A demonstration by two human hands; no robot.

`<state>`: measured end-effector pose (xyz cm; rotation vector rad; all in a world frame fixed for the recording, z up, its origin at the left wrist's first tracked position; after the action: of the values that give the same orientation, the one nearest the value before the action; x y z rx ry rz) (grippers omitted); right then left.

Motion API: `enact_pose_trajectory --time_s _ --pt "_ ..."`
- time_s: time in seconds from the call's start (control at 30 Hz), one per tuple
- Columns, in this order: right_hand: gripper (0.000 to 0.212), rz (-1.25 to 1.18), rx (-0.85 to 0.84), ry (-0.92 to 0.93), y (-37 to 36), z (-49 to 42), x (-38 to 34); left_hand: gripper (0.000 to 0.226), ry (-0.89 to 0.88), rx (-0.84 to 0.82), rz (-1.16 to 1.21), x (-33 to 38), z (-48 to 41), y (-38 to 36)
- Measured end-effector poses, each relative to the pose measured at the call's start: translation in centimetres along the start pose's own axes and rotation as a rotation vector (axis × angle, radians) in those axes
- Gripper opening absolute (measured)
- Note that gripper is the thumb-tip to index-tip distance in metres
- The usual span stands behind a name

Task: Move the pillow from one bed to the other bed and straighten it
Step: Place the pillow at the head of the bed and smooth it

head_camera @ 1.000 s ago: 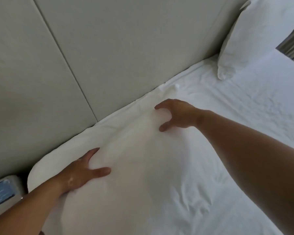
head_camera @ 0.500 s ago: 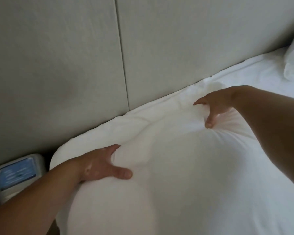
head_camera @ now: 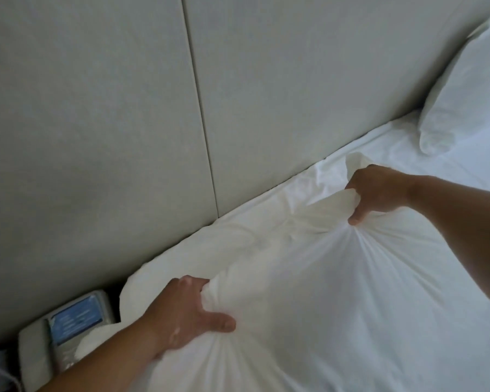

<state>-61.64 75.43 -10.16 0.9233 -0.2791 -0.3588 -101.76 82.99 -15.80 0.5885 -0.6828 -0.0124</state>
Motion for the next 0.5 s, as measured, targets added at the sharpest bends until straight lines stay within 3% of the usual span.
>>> enact_pose_trajectory --time_s 0.27,0.43,0.5 --pt "0.043 -0.061 0.195 0.002 7.1 4.0 -0.8 0.049 -0.063 0.171 -0.311 5.5 3.0 8.8" --pt "0.048 -0.110 0.314 -0.018 10.5 4.2 -1.4 0.046 -0.098 0.264 -0.430 8.3 3.5 14.4" --pt "0.049 -0.102 0.359 -0.030 11.8 4.1 -1.8 0.054 -0.131 0.313 -0.486 9.0 3.5 16.4"
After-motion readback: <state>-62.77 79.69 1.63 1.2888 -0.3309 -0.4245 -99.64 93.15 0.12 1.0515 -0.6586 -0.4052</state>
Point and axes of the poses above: each hand's wrist, its own z-axis away from the middle knuckle, its own y-axis out of the back of the hand, x = y × z, the point moved 5 cm from there along -z, towards the middle knuckle, and after that the axes turned 4 degrees about z, right-handed, at the moved point
